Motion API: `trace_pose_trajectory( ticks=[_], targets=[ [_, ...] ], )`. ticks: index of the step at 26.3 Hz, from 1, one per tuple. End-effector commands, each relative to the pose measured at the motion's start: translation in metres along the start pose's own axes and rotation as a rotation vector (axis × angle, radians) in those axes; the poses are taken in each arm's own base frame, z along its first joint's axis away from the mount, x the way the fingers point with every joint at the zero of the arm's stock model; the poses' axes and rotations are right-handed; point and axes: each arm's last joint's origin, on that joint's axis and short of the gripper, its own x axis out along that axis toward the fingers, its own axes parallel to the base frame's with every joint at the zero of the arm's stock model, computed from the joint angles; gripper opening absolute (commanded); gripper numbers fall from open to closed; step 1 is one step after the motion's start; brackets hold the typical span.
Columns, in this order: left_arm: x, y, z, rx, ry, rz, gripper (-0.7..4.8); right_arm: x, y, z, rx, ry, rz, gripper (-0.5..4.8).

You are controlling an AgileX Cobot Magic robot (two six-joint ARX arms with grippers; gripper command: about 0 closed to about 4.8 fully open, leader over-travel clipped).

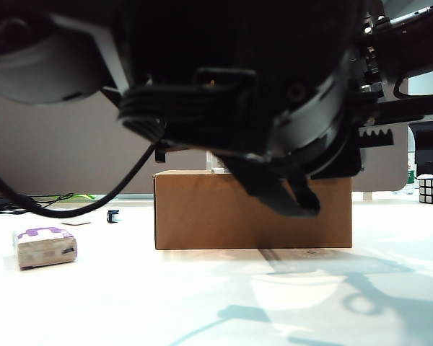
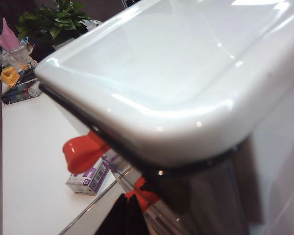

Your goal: Open the third layer of the drawer on the table, pick up a pack of napkins on the table and put it in, and finally close the drawer.

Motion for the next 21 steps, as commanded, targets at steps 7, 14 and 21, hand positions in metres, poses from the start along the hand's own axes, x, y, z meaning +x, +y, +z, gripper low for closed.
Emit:
trace_pose_trajectory(
  ticks=[7, 14, 21],
  targets=[
    [-0.006, 0.0, 0.009, -0.023, -0.027, 0.038, 2.36, 0.0, 0.001, 0.004, -0.011, -0.015, 0.008, -0.04],
    [-0.04, -0.002, 0.023, 0.06, -0.001, 0.006, 2.34, 0.0, 0.001, 0.002, 0.002, 0.0, 0.005, -0.04],
    [-0.108, 0.047, 0.051, 0.1, -0.03, 0.022, 1.84, 0.0, 0.001, -0.001, 0.022, 0.024, 0.023, -0.04]
  ],
)
